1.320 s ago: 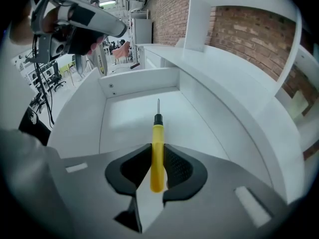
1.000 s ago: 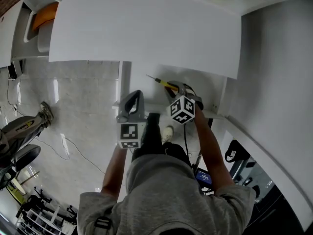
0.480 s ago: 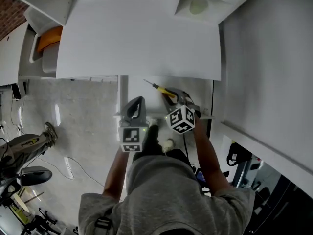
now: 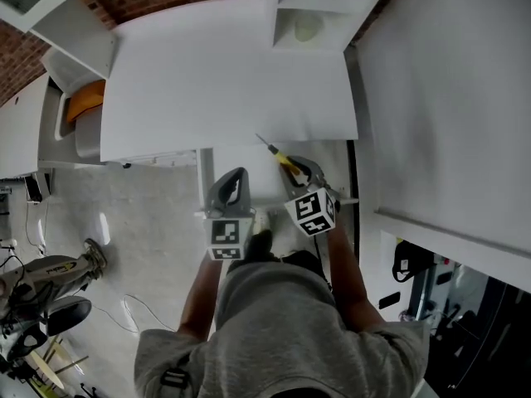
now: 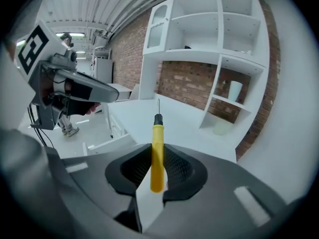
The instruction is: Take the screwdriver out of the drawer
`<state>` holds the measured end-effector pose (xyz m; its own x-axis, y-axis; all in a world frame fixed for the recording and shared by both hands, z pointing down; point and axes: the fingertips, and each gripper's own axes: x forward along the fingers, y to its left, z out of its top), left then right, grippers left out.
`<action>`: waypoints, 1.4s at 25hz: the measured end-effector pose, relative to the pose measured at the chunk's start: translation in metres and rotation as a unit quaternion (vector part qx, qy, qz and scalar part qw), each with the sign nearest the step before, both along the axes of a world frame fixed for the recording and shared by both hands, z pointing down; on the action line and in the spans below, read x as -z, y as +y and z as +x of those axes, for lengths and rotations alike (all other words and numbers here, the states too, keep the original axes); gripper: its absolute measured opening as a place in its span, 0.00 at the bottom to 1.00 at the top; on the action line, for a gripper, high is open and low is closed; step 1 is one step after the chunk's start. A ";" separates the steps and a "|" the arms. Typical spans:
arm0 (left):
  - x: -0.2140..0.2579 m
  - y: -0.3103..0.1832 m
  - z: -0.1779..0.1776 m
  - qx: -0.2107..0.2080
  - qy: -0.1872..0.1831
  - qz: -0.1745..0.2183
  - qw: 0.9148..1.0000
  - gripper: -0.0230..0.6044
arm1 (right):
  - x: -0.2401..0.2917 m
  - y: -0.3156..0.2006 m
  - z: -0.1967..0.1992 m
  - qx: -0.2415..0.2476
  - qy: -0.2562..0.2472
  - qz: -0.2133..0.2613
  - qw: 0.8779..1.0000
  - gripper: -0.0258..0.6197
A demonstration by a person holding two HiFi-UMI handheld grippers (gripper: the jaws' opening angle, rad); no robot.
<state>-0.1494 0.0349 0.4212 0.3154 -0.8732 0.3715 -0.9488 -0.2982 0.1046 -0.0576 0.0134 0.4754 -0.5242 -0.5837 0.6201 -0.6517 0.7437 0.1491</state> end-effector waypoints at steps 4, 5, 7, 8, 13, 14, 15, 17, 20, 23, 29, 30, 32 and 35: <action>0.009 0.002 0.013 -0.019 -0.001 0.009 1.000 0.06 | 0.019 -0.001 0.020 -0.038 -0.010 0.021 0.999 0.16; 0.011 0.001 0.015 -0.024 -0.001 0.010 1.000 0.06 | 0.023 -0.002 0.024 -0.045 -0.011 0.024 0.999 0.16; 0.013 -0.001 0.020 -0.034 -0.001 0.012 0.999 0.06 | 0.028 -0.005 0.032 -0.058 -0.012 0.031 0.998 0.16; 0.013 -0.003 0.023 -0.039 -0.002 0.012 0.999 0.06 | 0.030 -0.007 0.037 -0.065 -0.013 0.033 0.997 0.16; 0.013 -0.015 0.041 -0.072 -0.007 0.018 0.997 0.06 | 0.033 -0.016 0.060 -0.100 -0.015 0.039 0.994 0.16; 0.013 -0.017 0.044 -0.078 -0.007 0.018 0.997 0.06 | 0.033 -0.018 0.065 -0.107 -0.016 0.039 0.993 0.16; 0.012 -0.020 0.048 -0.083 -0.007 0.019 0.996 0.06 | 0.033 -0.020 0.069 -0.114 -0.016 0.039 0.993 0.16; 0.012 -0.025 0.057 -0.092 -0.008 0.020 0.996 0.06 | 0.033 -0.023 0.080 -0.124 -0.017 0.039 0.991 0.16; 0.010 -0.034 0.073 -0.105 -0.009 0.016 0.994 0.06 | 0.033 -0.031 0.098 -0.137 -0.015 0.040 0.990 0.16; 0.006 -0.045 0.090 -0.110 -0.009 0.011 0.994 0.06 | 0.027 -0.041 0.118 -0.144 -0.014 0.033 0.989 0.16; -0.010 -0.080 0.117 -0.100 -0.014 -0.002 0.995 0.06 | 0.004 -0.076 0.147 -0.134 -0.010 0.004 0.991 0.16; -0.014 -0.085 0.122 -0.096 -0.012 -0.011 0.995 0.05 | -0.001 -0.082 0.151 -0.130 -0.008 -0.004 0.992 0.16; -0.022 -0.096 0.133 -0.092 -0.011 -0.023 0.995 0.06 | -0.011 -0.094 0.159 -0.121 -0.005 -0.017 0.992 0.16; -0.034 -0.116 0.146 -0.083 -0.007 -0.037 0.996 0.06 | -0.026 -0.114 0.168 -0.106 0.001 -0.032 0.994 0.16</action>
<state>-0.0030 -0.0813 0.4550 0.4478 -0.7796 0.4379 -0.8884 -0.4432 0.1196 0.1103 -0.1004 0.5011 -0.3917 -0.6406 0.6604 -0.7951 0.5969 0.1073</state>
